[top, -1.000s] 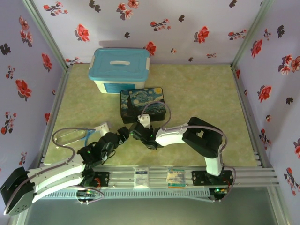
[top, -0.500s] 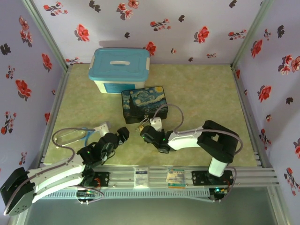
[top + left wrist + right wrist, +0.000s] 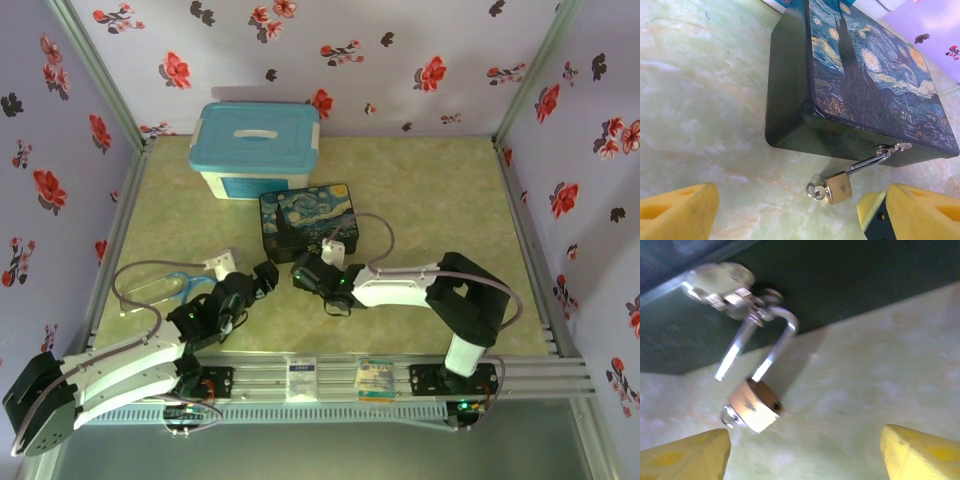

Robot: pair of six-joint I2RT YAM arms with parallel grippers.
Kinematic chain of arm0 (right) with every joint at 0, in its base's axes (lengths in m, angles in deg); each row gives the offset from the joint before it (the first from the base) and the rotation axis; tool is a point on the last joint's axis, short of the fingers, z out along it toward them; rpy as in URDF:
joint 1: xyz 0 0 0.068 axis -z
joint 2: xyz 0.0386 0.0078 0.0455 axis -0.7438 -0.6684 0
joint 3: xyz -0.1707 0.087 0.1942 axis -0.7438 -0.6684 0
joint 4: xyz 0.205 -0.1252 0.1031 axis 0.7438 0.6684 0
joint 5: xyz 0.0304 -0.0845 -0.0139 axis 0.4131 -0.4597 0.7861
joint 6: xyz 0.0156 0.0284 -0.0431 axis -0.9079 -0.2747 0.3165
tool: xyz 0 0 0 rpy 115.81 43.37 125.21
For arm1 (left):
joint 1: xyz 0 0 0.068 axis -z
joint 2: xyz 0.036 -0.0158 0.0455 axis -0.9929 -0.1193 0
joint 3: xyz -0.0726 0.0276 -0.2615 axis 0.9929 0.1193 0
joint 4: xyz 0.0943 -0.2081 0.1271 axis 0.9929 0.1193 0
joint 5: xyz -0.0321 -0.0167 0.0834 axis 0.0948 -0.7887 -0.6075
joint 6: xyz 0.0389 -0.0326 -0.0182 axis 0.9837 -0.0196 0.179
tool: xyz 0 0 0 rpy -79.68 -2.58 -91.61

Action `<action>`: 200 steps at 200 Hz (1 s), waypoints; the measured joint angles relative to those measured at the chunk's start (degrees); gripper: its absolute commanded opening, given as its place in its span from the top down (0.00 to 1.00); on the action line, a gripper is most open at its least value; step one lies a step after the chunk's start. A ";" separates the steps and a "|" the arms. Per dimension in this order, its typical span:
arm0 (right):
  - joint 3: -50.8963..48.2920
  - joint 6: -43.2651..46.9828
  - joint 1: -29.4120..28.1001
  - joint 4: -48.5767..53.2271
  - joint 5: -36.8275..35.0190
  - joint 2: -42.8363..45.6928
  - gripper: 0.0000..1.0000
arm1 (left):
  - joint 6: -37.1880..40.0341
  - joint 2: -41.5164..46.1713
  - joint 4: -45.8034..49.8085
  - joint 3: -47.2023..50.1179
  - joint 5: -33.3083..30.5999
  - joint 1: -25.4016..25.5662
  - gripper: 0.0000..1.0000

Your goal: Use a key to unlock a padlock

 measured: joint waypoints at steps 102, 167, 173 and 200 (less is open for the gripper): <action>7.04 -0.59 -1.62 3.19 -10.19 -9.33 0.21 | 0.09 1.57 -0.81 2.12 0.02 -0.98 0.13; 7.61 -0.39 -2.47 2.43 -12.57 -11.37 0.20 | -0.22 1.40 -1.20 2.86 0.09 -0.98 0.13; 7.61 -0.37 -2.69 2.21 -12.96 -11.39 0.20 | -0.33 1.22 -1.33 2.89 0.09 -0.98 0.13; 8.33 0.22 -2.86 1.99 -13.86 -12.28 0.21 | -0.39 0.31 -1.75 2.89 0.31 -0.98 0.13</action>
